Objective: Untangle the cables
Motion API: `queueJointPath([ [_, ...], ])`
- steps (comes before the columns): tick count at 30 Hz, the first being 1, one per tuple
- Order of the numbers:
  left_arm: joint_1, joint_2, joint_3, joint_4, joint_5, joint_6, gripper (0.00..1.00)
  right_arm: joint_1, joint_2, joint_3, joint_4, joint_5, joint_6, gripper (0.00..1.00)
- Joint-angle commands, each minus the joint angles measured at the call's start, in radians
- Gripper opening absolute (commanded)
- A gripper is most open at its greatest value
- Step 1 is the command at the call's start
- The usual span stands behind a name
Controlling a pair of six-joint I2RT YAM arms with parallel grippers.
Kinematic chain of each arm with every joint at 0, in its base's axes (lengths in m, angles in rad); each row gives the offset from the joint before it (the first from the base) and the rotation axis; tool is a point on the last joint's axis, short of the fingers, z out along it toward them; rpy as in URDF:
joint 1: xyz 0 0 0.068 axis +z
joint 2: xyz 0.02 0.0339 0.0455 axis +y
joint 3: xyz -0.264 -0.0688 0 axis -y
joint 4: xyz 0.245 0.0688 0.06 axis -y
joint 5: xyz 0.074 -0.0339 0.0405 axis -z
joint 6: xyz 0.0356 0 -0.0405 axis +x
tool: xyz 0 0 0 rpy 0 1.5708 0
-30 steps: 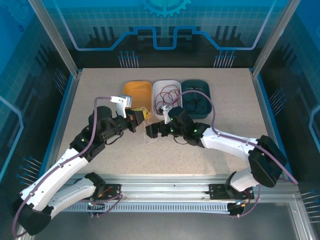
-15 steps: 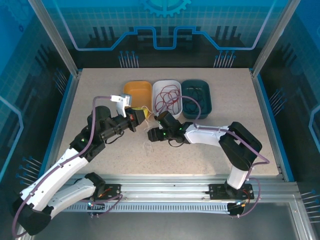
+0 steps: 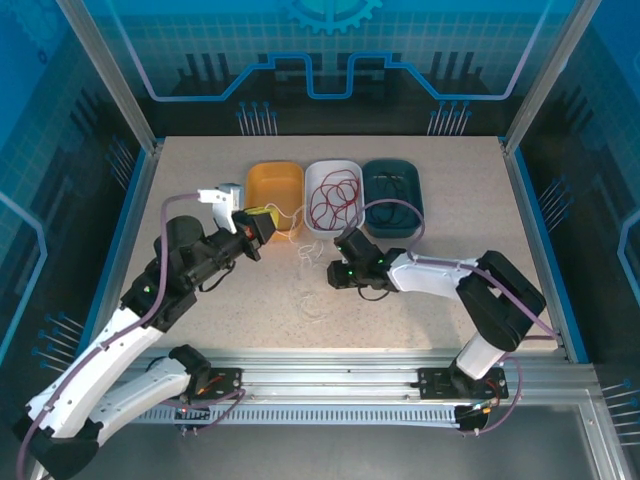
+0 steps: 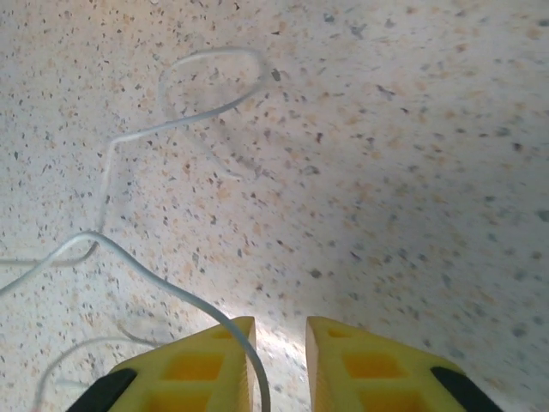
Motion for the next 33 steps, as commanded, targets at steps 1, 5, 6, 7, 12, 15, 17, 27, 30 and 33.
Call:
queueJointPath([
  [1,-0.005,-0.012,0.051,-0.035,-0.060,0.040,0.00,-0.031,-0.043,-0.035,-0.062,0.045,0.019,0.16],
  [5,-0.004,-0.008,0.073,-0.043,-0.040,0.041,0.00,-0.049,-0.099,-0.071,-0.065,0.049,0.004,0.11],
  [6,-0.004,-0.007,0.077,-0.049,-0.037,0.044,0.00,-0.050,-0.115,-0.077,-0.067,0.054,-0.002,0.10],
  [7,-0.004,-0.005,0.082,-0.057,-0.039,0.044,0.00,-0.051,-0.131,-0.080,-0.074,0.058,-0.009,0.09],
  [12,-0.005,0.019,0.108,-0.066,-0.011,0.041,0.00,-0.047,-0.222,-0.105,-0.040,0.038,-0.061,0.13],
  [15,-0.003,0.033,0.119,-0.067,-0.005,0.041,0.00,-0.049,-0.260,-0.110,-0.059,0.068,-0.080,0.05],
  [17,-0.003,0.036,0.124,-0.070,-0.019,0.047,0.00,-0.061,-0.265,-0.110,-0.103,0.110,-0.072,0.04],
  [27,-0.004,0.019,0.138,-0.120,-0.088,0.086,0.00,-0.207,-0.360,-0.213,-0.266,0.225,0.027,0.00],
  [30,-0.004,0.008,0.133,-0.134,-0.122,0.094,0.00,-0.264,-0.425,-0.237,-0.321,0.253,0.038,0.00],
  [33,-0.004,0.001,0.133,-0.150,-0.157,0.102,0.00,-0.328,-0.489,-0.262,-0.355,0.257,0.037,0.00],
])
